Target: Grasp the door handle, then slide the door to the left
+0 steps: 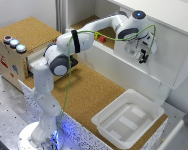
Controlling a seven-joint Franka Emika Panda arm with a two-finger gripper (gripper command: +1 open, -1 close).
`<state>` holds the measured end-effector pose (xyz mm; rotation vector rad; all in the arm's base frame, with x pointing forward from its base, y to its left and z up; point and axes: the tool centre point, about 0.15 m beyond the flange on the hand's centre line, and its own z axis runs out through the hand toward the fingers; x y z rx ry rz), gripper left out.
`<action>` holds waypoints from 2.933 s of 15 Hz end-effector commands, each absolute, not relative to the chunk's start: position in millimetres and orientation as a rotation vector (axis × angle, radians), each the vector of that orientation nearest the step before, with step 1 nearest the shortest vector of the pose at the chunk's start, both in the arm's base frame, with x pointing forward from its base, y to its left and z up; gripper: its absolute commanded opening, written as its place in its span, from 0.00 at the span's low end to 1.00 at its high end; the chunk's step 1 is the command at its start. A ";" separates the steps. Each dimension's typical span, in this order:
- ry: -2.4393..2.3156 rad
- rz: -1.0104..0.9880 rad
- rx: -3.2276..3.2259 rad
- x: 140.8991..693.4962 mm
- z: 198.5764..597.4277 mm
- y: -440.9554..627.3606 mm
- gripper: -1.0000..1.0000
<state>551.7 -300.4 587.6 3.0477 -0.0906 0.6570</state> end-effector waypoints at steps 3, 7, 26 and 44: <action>-0.045 0.560 3.170 590.1 597.7 -334.3 0.00; -0.032 0.565 3.169 589.1 598.9 -336.5 0.00; -0.120 0.474 3.179 577.2 574.4 -250.5 0.00; -0.292 0.569 3.076 556.1 572.5 -112.9 0.00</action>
